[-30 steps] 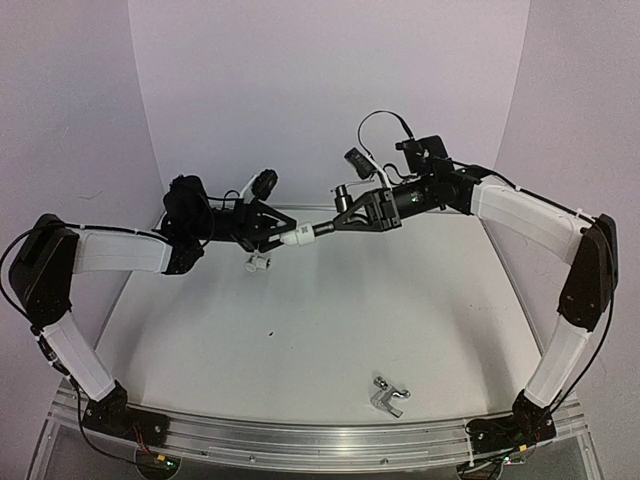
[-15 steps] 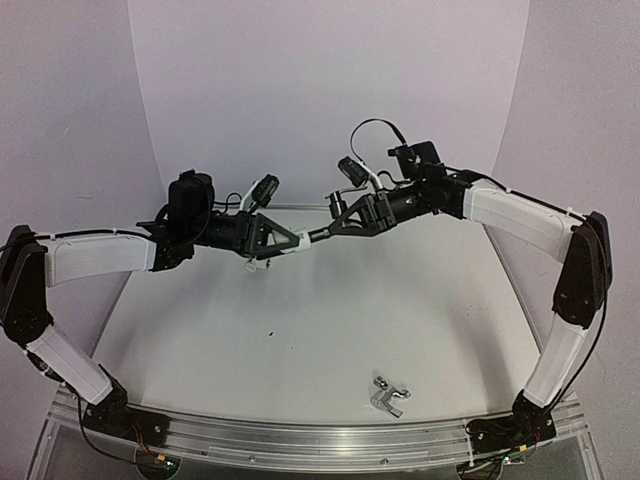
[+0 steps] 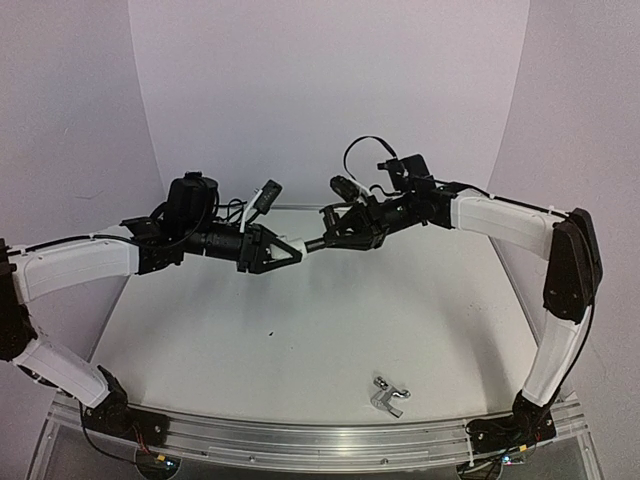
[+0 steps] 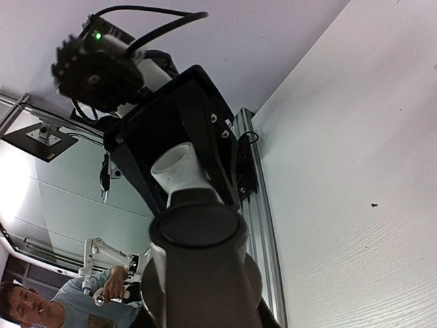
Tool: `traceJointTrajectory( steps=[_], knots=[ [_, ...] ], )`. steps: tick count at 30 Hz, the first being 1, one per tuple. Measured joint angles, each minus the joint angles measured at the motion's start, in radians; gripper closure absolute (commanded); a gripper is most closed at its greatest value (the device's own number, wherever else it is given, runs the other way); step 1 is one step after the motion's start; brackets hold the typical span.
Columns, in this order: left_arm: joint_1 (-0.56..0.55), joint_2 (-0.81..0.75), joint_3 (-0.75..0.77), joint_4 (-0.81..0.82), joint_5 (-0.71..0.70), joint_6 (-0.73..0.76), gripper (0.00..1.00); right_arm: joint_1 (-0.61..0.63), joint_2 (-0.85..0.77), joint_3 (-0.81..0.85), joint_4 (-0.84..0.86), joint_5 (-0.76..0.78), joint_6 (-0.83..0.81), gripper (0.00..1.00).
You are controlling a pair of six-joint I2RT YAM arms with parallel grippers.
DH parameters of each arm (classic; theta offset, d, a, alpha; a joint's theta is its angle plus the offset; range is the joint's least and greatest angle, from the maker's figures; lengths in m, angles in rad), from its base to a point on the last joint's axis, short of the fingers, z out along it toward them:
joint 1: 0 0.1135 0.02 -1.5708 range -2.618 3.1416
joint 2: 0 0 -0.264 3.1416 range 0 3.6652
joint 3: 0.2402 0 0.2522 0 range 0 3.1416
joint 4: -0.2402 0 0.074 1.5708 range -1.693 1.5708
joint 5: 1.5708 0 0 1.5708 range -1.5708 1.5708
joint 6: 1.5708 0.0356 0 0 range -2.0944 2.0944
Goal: Install the water faucets
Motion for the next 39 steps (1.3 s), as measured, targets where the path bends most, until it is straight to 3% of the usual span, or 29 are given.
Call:
traceJointTrajectory(
  steps=[3, 7, 18, 21, 27, 32, 39],
  knots=[
    [-0.035, -0.048, -0.025, -0.027, -0.104, 0.11, 0.77, 0.009, 0.008, -0.006, 0.021, -0.02, 0.048, 1.0],
    [-0.102, -0.113, -0.061, -0.042, -0.271, 0.265, 0.75, 0.019, 0.01, -0.026, 0.08, -0.047, 0.133, 1.0],
    [-0.308, -0.154, -0.103, -0.052, -0.775, 0.629, 0.44, 0.021, 0.027, -0.058, 0.168, -0.074, 0.269, 1.0],
    [-0.332, -0.155, -0.105, -0.059, -0.842, 0.671, 0.29, 0.021, 0.027, -0.058, 0.171, -0.062, 0.265, 1.0],
    [-0.337, -0.198, -0.103, -0.117, -0.816, 0.574, 0.01, 0.007, 0.027, -0.049, 0.176, -0.011, 0.185, 1.0],
    [-0.299, -0.197, -0.029, -0.187, -0.692, 0.35, 0.0, 0.003, 0.013, -0.041, 0.159, 0.014, 0.072, 1.0],
    [-0.003, -0.194, -0.028, -0.102, -0.236, -0.07, 0.0, -0.008, -0.056, -0.035, 0.164, 0.067, -0.042, 1.0]
  ],
)
